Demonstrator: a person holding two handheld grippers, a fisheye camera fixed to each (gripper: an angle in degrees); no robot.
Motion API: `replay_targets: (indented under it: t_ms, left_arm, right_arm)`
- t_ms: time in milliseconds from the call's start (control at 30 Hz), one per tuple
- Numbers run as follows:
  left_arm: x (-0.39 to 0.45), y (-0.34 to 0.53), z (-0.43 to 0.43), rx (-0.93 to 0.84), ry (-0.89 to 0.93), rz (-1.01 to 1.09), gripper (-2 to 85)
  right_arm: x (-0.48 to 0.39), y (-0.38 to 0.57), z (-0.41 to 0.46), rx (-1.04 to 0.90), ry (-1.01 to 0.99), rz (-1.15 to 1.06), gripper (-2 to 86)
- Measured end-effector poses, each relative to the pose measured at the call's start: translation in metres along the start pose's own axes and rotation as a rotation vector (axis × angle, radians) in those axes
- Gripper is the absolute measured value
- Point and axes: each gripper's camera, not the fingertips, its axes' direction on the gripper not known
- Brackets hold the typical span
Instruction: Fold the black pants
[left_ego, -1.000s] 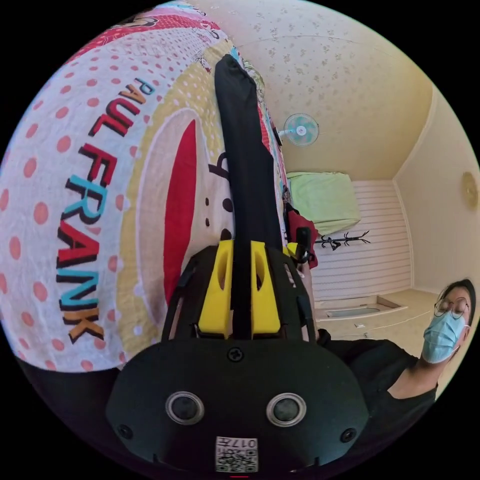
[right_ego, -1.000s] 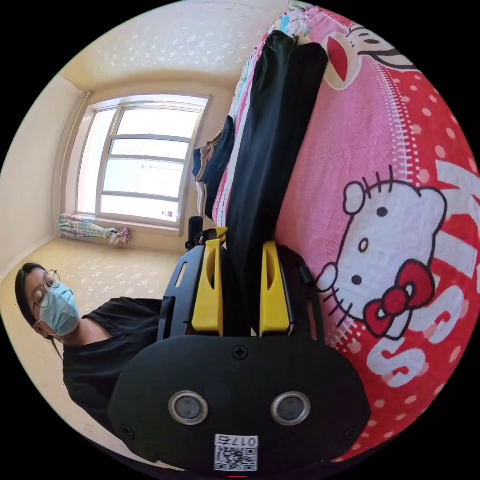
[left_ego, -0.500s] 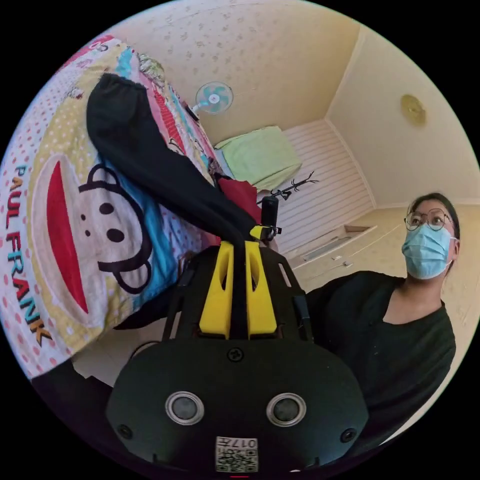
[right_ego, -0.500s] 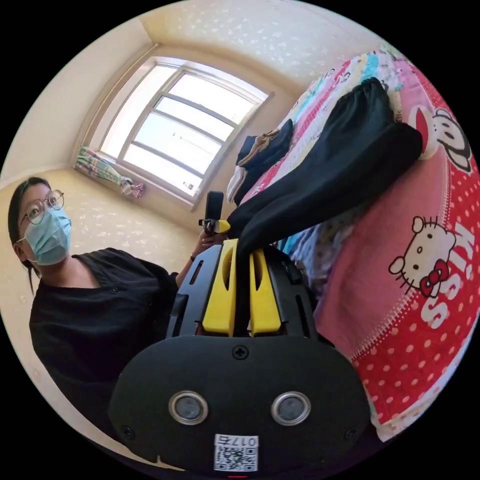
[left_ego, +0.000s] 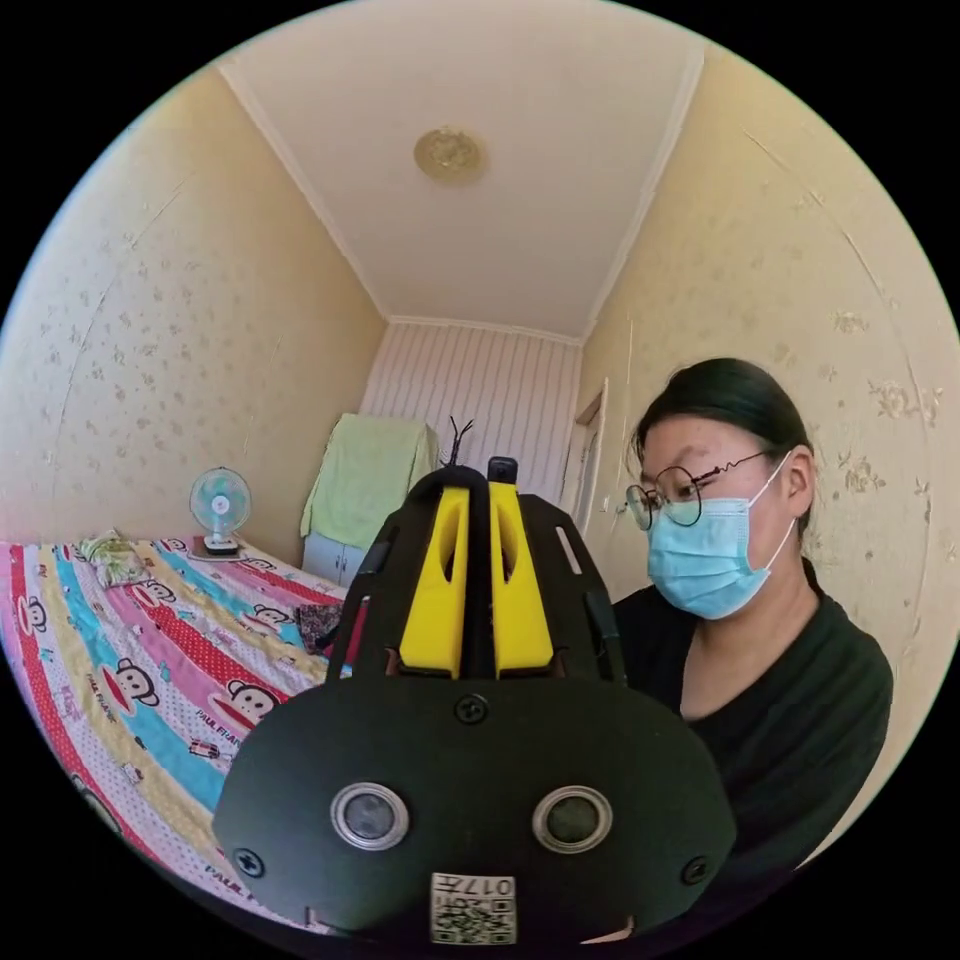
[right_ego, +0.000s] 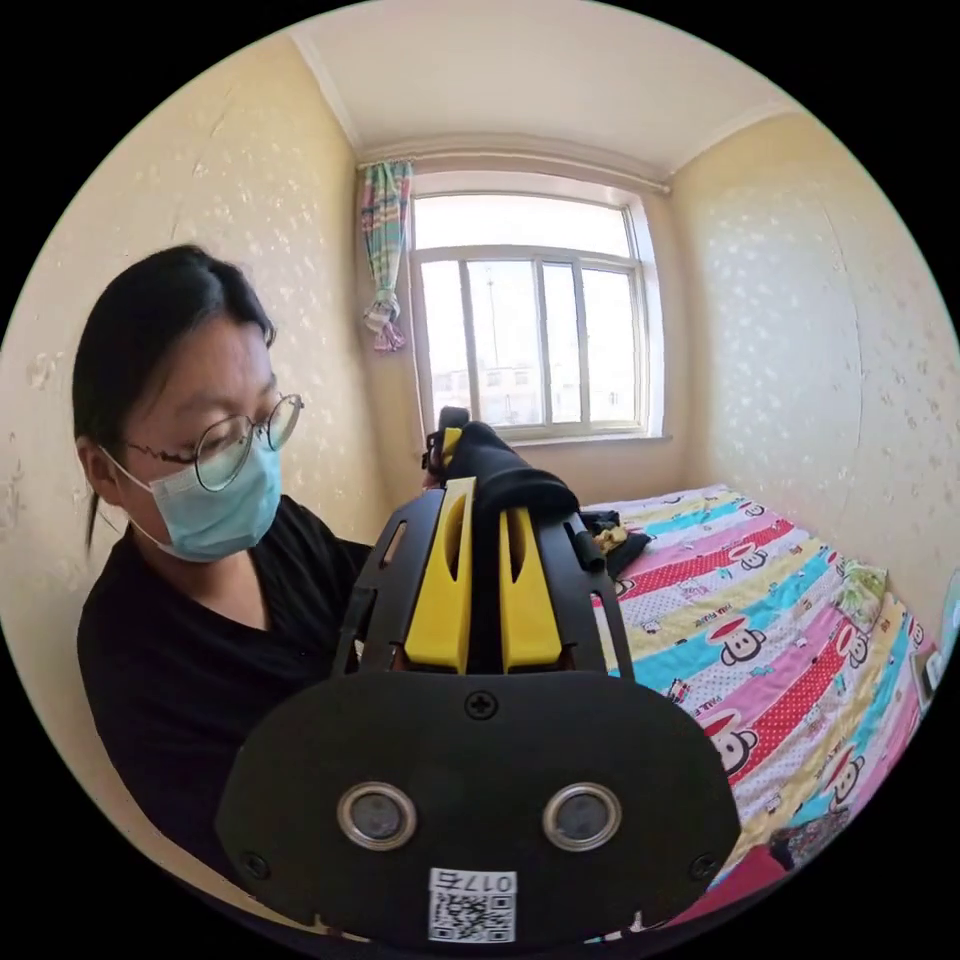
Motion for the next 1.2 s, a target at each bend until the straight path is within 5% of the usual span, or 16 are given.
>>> replay_targets:
  t_ms: [200, 433, 700, 833, 1200]
  left_arm:
    - [-0.019, -0.037, 0.023, 0.062, -0.053, -0.079, 4.0]
    - [-0.181, 0.006, 0.052, 0.019, -0.11, -0.397, 4.0]
    - [-0.367, 0.139, 0.105, -0.299, -0.493, -0.579, 4.0]
    - [-0.379, 0.25, 0.112, -0.4, -0.502, -0.63, 4.1]
    - [-0.275, 0.432, 0.092, -0.366, -0.377, -0.771, 4.3]
  right_arm:
    - [0.023, -0.056, -0.02, 0.0, 0.057, 0.055, -0.3]
    - [0.16, -0.035, 0.003, -0.096, 0.086, 0.329, -0.3]
    - [0.382, 0.134, 0.088, -0.258, 0.32, 0.78, -0.2]
    - [0.375, 0.218, 0.118, -0.377, 0.349, 0.783, -0.2]
    - [0.232, 0.392, 0.081, -0.294, 0.153, 0.87, 1.3]
